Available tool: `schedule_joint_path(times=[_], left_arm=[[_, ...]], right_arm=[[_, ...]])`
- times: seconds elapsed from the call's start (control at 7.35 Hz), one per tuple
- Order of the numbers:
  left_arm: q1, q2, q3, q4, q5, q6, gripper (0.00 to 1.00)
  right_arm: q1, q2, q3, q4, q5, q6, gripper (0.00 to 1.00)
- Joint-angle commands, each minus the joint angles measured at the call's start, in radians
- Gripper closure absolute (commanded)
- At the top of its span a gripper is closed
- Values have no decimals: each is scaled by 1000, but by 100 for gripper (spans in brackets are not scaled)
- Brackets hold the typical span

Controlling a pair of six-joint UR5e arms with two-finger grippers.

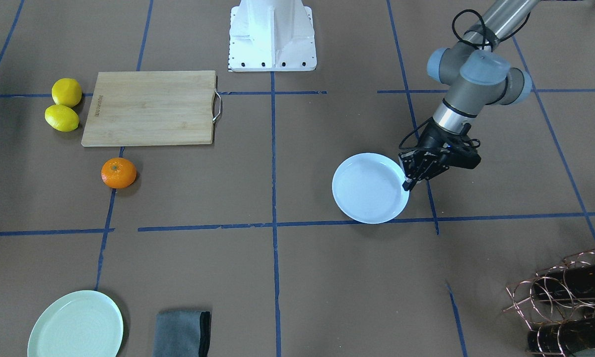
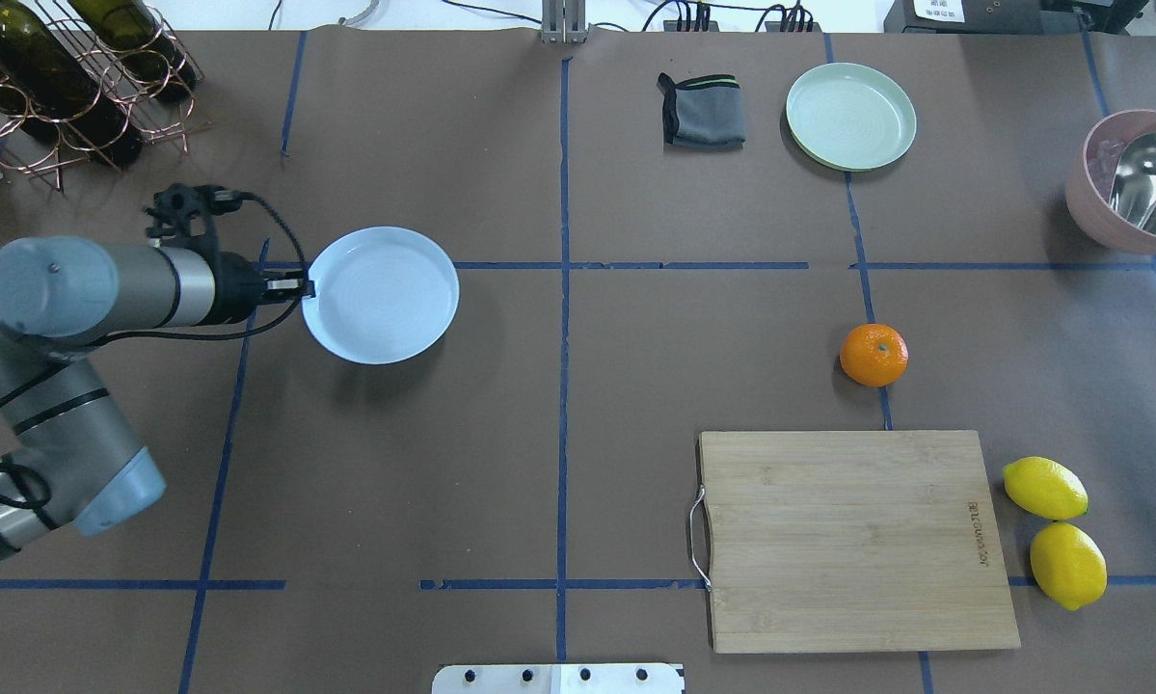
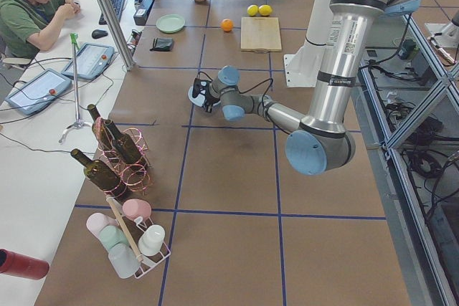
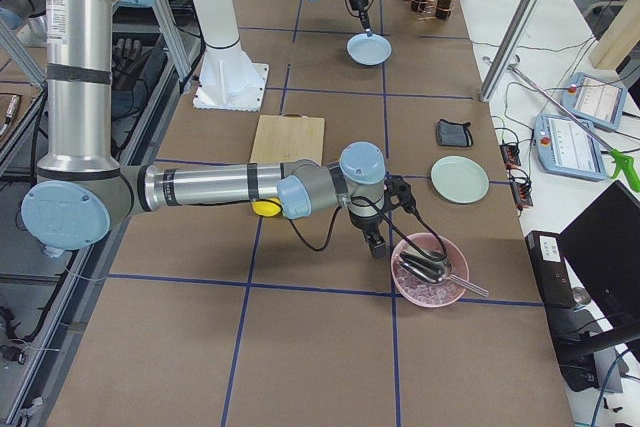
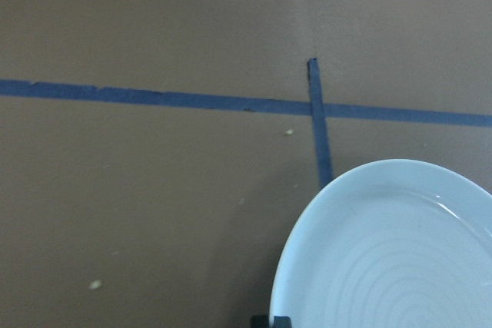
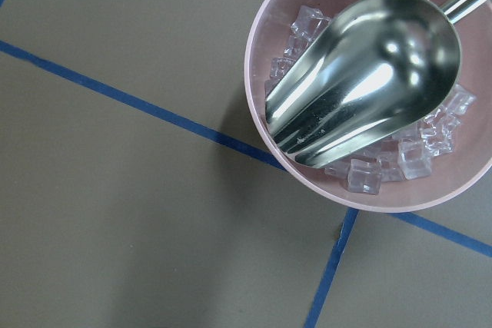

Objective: Pick orange to plate
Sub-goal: 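Reach the left gripper to the light blue plate's edge nearest the robot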

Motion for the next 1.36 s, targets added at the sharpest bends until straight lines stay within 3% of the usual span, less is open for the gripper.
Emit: schedule_joint_path(times=[0.0,0.14,0.27,0.82,0.95,1.09,1.22], left_arm=[[59,-217,2,211,29,-132,100],[153,-252,14,215,140,-140,100],[197,-262,16,215,170,-142,100],[237,-260,54,211,174,-131,100],[237,-260,62,208,172,-131,90],[235,-259,62,208,172,-129,46],[235,-257,62,207,172,-125,19]], right_arm=[[0,0,0,0,0,0,0],[0,0,0,0,0,0,0],[0,0,-2,0,0,0,0],[0,0,-2,0,0,0,0],[0,2,-2,0,0,0,0],[0,2,-2,0,0,0,0],[0,2,-2,0,0,0,0]])
